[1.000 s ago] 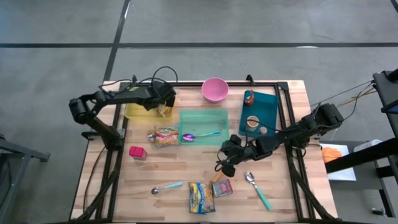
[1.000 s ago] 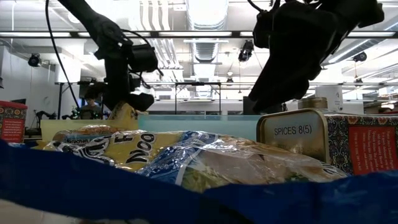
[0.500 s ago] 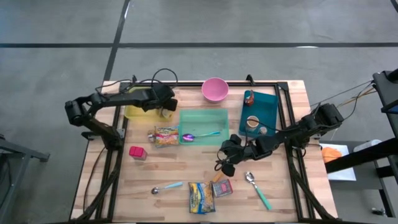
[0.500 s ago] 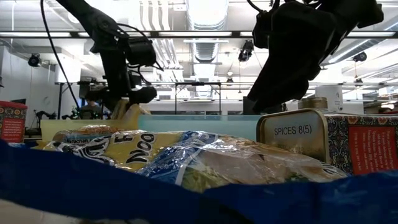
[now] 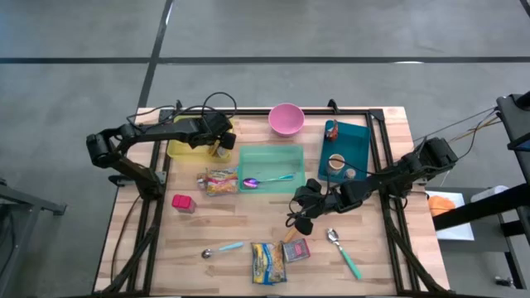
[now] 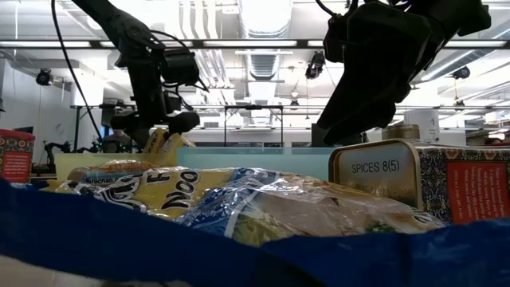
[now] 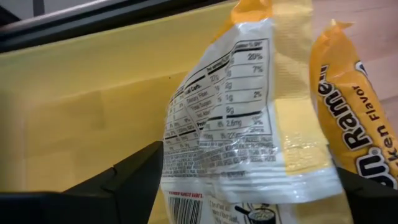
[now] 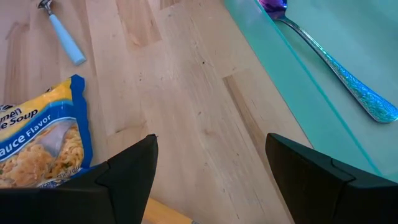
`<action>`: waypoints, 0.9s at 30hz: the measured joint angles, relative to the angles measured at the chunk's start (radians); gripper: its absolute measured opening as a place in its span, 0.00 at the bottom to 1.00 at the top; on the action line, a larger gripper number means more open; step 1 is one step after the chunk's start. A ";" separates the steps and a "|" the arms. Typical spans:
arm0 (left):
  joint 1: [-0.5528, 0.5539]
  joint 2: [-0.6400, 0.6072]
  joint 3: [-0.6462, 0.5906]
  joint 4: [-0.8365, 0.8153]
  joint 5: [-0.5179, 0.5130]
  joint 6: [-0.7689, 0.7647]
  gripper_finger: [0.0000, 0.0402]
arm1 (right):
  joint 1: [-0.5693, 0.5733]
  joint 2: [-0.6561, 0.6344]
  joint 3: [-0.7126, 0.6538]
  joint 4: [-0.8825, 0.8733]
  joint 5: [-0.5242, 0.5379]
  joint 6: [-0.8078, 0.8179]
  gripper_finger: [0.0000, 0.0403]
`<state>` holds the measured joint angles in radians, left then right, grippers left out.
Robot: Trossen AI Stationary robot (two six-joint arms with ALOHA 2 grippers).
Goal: Pick & Place Food Item
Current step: Put the yellow noodle pack into the yellow bin, then put the light blue noodle pack into the yellow bin
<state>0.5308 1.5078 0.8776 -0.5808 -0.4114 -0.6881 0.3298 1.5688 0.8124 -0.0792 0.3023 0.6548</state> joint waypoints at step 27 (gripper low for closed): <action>-0.144 -0.242 0.113 -0.314 0.324 0.320 0.77 | 0.000 0.000 -0.006 0.002 0.000 -0.002 0.73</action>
<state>0.3872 1.2655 0.9901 -0.8950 -0.0878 -0.3685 0.3298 1.5688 0.8066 -0.0773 0.3027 0.6528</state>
